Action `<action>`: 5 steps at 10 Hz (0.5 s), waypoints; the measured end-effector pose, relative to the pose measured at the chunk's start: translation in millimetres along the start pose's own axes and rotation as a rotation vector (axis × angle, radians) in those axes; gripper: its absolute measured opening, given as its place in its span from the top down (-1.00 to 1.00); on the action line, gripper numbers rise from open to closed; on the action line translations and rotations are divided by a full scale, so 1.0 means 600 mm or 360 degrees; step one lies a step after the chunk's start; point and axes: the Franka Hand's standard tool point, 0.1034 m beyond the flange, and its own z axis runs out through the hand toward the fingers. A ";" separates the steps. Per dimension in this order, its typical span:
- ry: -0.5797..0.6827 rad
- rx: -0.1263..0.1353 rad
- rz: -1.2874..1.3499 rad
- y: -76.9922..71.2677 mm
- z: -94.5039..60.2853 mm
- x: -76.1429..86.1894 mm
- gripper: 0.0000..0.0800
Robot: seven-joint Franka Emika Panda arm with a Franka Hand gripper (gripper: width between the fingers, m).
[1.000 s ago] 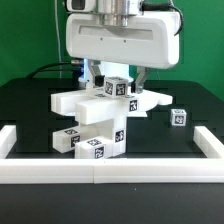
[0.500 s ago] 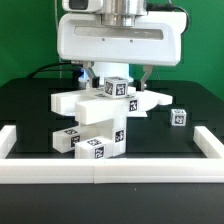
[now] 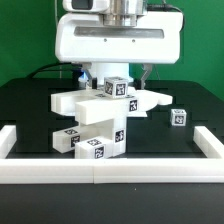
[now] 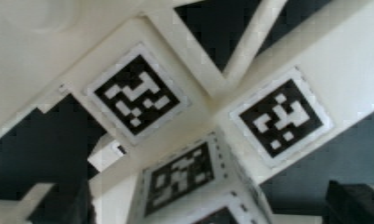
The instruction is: Assemble chair
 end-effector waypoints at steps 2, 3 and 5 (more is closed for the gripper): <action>-0.0003 -0.0007 -0.0151 0.003 0.000 -0.001 -0.62; -0.0006 -0.0011 -0.0277 0.004 0.000 -0.001 -0.62; -0.0006 -0.0011 -0.0376 0.005 0.000 -0.001 -0.33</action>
Offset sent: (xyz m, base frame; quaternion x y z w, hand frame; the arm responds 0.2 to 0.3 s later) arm 0.0001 -0.0003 -0.0002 0.0011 -0.0002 -0.1955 0.9807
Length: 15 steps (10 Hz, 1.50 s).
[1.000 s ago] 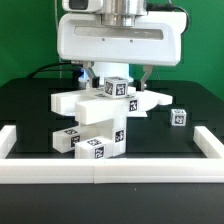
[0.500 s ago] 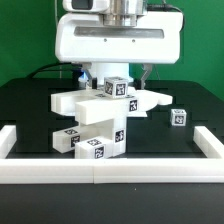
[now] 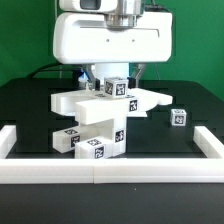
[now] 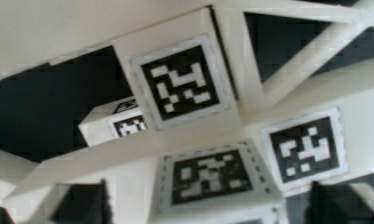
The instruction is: Assemble chair
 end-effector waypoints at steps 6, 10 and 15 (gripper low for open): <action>0.0000 0.0001 0.0198 0.000 0.000 0.000 0.29; 0.0000 0.0002 0.0593 0.000 0.000 0.000 0.29; -0.0001 0.0004 0.1226 -0.002 0.001 0.000 0.29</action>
Offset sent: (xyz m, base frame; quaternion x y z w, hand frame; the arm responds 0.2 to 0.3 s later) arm 0.0000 0.0000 0.0000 0.0000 0.0000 0.0650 0.9979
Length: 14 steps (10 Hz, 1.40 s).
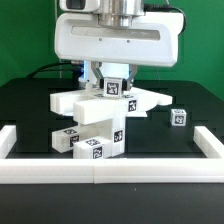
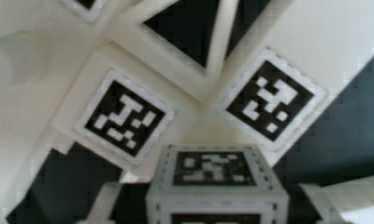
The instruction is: Assemble chair
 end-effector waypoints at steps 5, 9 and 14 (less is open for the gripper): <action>-0.0002 0.0005 0.0511 -0.002 0.000 -0.001 0.29; -0.0009 0.0015 0.0885 -0.005 0.001 -0.002 0.29; -0.0008 0.0015 0.0781 -0.007 0.001 -0.003 -0.54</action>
Offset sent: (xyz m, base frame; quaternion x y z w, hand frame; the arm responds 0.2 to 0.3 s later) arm 0.0000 0.0000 0.0000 0.0000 0.0000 0.1938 0.9810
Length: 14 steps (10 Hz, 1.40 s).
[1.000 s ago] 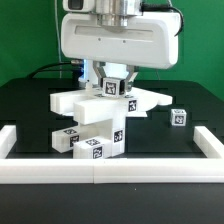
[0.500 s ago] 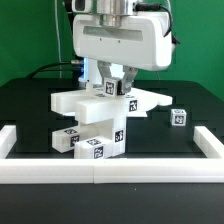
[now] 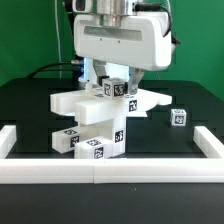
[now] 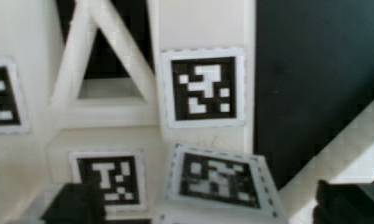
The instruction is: Assemble chair
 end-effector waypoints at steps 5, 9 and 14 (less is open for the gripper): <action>0.0004 0.0001 -0.0750 0.000 -0.002 0.001 -0.62; 0.0008 -0.0002 -0.1173 0.002 -0.001 0.003 -0.62; 0.0008 -0.0008 -0.1683 0.005 -0.001 0.006 -0.62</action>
Offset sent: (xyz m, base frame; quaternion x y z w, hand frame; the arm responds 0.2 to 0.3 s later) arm 0.0005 0.0051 0.0050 0.0074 0.0063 -0.2441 0.9697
